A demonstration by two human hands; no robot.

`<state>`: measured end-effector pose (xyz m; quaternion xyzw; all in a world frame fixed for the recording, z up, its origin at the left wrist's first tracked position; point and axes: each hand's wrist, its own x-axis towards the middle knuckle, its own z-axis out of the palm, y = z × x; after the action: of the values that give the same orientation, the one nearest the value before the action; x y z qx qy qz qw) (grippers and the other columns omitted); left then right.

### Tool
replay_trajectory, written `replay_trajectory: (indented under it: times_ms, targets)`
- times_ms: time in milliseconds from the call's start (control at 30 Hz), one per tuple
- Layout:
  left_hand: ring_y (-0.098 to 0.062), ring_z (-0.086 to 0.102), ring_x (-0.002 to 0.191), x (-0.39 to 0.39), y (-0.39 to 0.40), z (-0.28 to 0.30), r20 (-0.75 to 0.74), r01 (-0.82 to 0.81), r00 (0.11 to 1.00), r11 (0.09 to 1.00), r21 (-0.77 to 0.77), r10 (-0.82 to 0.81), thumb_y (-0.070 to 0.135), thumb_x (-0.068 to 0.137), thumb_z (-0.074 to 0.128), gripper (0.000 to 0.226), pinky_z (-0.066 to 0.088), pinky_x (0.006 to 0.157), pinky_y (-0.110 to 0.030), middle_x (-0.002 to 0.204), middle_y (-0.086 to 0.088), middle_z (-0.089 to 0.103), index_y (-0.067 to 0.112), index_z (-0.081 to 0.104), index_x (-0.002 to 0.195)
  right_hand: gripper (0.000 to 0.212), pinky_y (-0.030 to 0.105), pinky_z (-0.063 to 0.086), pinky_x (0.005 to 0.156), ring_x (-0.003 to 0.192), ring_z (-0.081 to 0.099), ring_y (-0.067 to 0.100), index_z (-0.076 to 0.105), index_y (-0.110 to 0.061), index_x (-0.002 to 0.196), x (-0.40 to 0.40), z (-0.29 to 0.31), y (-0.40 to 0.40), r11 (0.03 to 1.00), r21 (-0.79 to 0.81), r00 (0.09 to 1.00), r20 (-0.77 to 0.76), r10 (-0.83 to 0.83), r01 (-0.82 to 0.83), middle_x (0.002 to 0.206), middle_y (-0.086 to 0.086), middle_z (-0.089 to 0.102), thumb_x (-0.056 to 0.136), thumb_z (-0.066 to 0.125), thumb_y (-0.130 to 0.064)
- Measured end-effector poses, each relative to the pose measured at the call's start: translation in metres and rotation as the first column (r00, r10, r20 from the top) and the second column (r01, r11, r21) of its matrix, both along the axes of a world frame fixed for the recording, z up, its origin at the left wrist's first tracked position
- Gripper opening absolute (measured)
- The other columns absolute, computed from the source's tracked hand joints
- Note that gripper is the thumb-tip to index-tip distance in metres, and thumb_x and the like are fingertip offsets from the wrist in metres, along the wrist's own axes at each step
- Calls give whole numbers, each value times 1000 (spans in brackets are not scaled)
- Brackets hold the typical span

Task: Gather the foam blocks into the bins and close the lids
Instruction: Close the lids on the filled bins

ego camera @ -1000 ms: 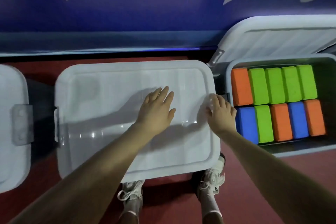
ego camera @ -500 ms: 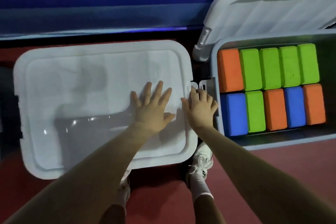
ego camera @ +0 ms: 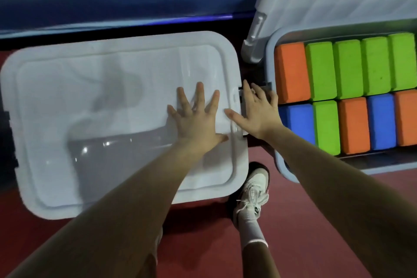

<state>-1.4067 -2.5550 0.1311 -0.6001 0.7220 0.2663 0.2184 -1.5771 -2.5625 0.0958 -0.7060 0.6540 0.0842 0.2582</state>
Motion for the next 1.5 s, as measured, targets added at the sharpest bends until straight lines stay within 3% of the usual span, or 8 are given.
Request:
replay_trajectory:
  times_ms: [100,267,400,633,933,1167,1333,1500]
  targets:
    - [-50,-22,138,-2,-3,1,20,0,1000,1000,29,-1,75,73,57,112,11,109,-68,156,-5,-28,34,-15,149,105,38,1,108,143,21,23,16,-7,152,0,0,-1,1000,-18,1000,8,9,-9,152,5,36,75,11,-79]
    - [-49,-23,138,0,-4,2,24,6,1000,998,59,-7,74,72,57,111,12,110,-67,155,-2,-29,37,-15,149,90,39,12,104,126,44,34,39,-2,143,10,9,10,972,-169,982,123,-146,166,136,16,50,81,43,-68]
    - [-46,-25,139,5,-9,8,9,13,1000,992,125,-15,69,71,64,115,10,112,-64,154,2,-32,41,-18,147,73,35,15,106,128,34,33,30,-9,148,27,14,26,919,-16,868,335,-367,395,144,12,38,91,61,-42]
    - [-42,-26,139,9,-11,9,0,6,1000,990,142,-6,58,64,78,126,12,113,-62,154,5,-31,44,-17,146,59,49,47,77,80,67,34,53,4,129,38,9,35,914,-172,928,129,-348,367,95,18,69,87,68,-34]
    - [-36,-26,141,8,-9,7,4,-29,1000,994,101,29,59,63,78,125,11,115,-57,155,10,-27,48,-15,145,55,44,32,92,108,59,30,34,-10,147,46,11,31,900,-74,901,100,-421,429,131,7,60,99,47,-34]
    - [-38,-24,141,15,-9,6,-62,-6,998,996,88,11,54,64,78,123,7,115,-59,156,9,-26,49,-14,145,50,41,30,89,102,57,31,36,-18,147,56,18,27,902,-83,905,17,-424,424,120,6,64,98,42,-25]
    - [-30,-9,147,51,-6,13,-244,51,968,999,-6,-51,50,82,64,91,5,118,-46,161,7,-8,34,9,152,52,45,33,92,109,53,39,41,-16,143,64,45,32,936,-186,940,-110,-323,299,135,12,53,93,49,-26]
    - [-30,25,143,149,18,21,-323,-136,943,975,-175,74,31,93,54,57,22,112,-45,157,-8,23,15,38,145,48,52,42,91,111,53,45,54,-9,133,130,51,37,931,-300,979,64,-196,206,135,19,53,86,62,-13]
